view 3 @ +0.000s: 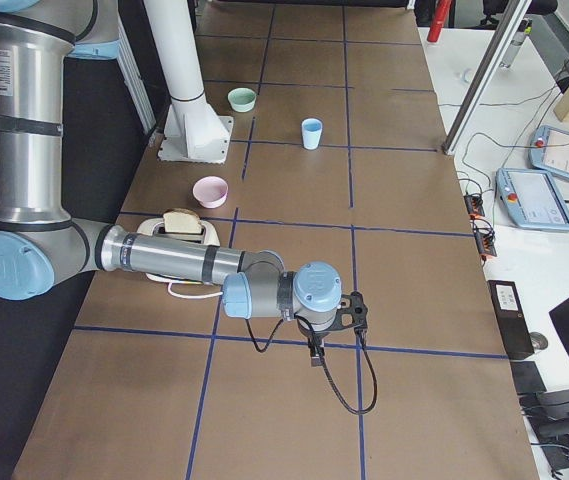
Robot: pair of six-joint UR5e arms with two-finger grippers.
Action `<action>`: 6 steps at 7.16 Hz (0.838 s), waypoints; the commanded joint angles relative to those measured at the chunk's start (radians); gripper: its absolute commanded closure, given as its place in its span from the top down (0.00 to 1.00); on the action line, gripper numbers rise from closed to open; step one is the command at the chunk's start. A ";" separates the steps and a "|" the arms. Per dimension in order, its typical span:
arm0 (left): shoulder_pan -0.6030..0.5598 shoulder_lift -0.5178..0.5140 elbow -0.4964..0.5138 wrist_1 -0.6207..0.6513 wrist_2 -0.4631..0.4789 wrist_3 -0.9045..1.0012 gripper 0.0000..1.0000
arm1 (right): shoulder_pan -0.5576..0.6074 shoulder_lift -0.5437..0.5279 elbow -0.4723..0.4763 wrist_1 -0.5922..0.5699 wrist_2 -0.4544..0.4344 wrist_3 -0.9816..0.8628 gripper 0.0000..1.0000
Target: Stack blue cups with both arms
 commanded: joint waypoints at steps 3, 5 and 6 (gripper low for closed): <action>0.000 0.000 0.014 -0.010 0.000 0.001 1.00 | 0.026 0.005 0.100 -0.189 -0.001 -0.002 1.00; 0.000 0.001 0.014 -0.011 0.000 0.002 1.00 | 0.026 0.005 0.099 -0.180 -0.010 -0.009 1.00; 0.000 0.001 0.014 -0.013 0.001 0.005 1.00 | 0.026 0.005 0.099 -0.180 -0.010 -0.009 1.00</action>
